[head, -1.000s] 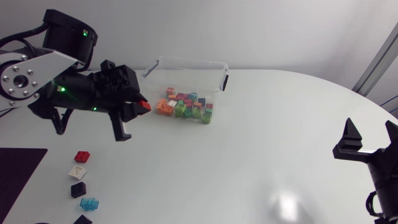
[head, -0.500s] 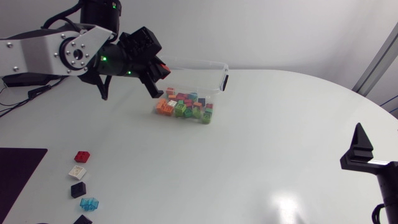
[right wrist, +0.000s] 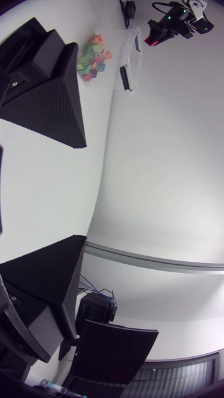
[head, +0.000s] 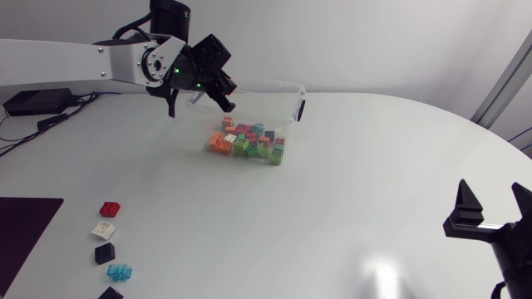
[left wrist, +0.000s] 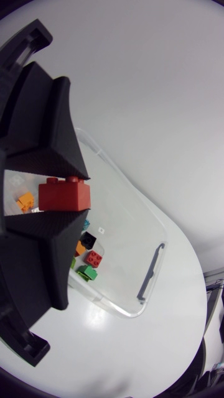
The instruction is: Place the duplo bricks in the container
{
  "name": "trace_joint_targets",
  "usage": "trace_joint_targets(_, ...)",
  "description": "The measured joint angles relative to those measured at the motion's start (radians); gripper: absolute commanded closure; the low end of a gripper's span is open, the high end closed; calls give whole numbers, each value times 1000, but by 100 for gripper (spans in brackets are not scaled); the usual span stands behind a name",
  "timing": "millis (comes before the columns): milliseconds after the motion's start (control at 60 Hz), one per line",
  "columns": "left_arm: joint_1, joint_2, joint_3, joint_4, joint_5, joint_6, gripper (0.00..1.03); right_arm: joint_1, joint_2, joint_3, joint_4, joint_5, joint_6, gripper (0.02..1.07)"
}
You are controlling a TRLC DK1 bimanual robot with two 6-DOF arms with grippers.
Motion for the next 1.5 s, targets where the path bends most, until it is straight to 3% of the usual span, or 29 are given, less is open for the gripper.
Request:
trace_joint_targets(183, -2, 96, 150, -7, -24, -68, 95, -8, 0, 0, -14, -11, -3, 6)
trace_joint_targets(250, -2, 119, 185, -10, -26, -90, 83, -8, 0, 0, -14, -11, -3, 6)
trace_joint_targets(317, -2, 136, 205, -14, -41, -107, 46, -8, 0, 0, -14, -11, -3, 6)
trace_joint_targets(350, -2, 144, 214, -14, -50, -112, 35, -8, 0, 0, -14, -12, -3, 6)
trace_joint_targets(367, -2, 150, 219, -16, -52, -119, 22, -8, 0, 0, -14, -12, -3, 6)
trace_joint_targets(383, -2, 156, 224, -20, -54, -120, 20, -8, 0, 0, -13, -11, -3, 6)
trace_joint_targets(400, -2, 159, 226, -22, -55, -123, 6, -8, 0, 0, -14, -11, -3, 6)
trace_joint_targets(717, 40, 140, 216, -189, -76, -124, 4, -8, 0, 0, -14, -12, -3, 6)
trace_joint_targets(1167, 262, -554, -329, -383, -77, 87, 4, -8, 0, 0, -14, -16, -3, 6)
trace_joint_targets(1383, 364, -637, -480, -426, -77, 97, 4, -8, 0, 0, -14, -18, -3, 6)
trace_joint_targets(1500, 402, -628, -540, -436, -120, 95, 4, -8, 0, 0, -14, -18, -3, 6)
